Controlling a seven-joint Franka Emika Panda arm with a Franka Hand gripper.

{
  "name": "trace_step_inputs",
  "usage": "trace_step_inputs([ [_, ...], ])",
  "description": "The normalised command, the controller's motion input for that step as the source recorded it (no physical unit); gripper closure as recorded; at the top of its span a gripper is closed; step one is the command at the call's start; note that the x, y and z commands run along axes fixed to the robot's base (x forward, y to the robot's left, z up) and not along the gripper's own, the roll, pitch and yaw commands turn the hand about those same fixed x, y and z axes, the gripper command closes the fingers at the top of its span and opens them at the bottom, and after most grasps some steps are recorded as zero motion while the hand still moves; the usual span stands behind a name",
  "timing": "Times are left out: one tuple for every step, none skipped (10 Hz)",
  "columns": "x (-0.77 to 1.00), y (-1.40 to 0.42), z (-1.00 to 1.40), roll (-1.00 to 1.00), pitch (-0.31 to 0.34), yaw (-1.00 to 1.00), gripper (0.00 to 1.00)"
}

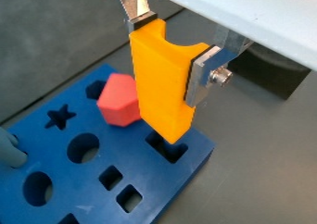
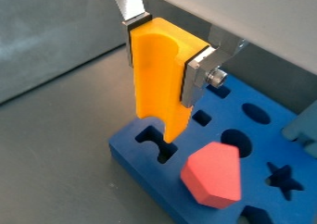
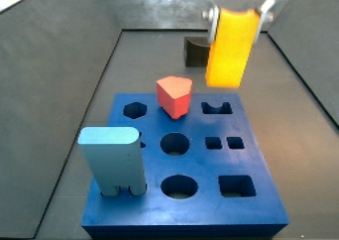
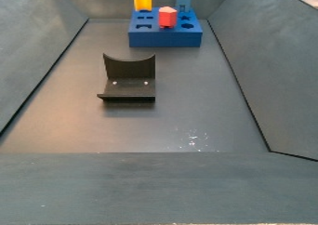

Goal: Pick up the arch object. Move up. Place the arch object on the fixture. Regrasp the arch object. Move to above the board. Insert the arch object.
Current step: Insert the arch object.

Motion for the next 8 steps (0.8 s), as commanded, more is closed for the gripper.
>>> trace_step_inputs([
  [0.0,0.0,-0.24,0.17,0.034,0.01,1.0],
  [0.0,0.0,-0.3,0.19,0.0,0.03,1.0],
  [0.0,0.0,-0.29,0.15,0.0,0.0,1.0],
  [0.01,-0.03,-0.29,0.13,-0.023,0.0,1.0],
  [0.08,-0.04,-0.35,0.34,0.01,0.0,1.0],
  [0.03,-0.03,-0.29,0.29,0.02,0.0,1.0],
  [0.03,-0.03,-0.21,0.09,0.0,0.0,1.0],
  [0.07,-0.05,-0.17,0.0,-0.034,0.0,1.0],
])
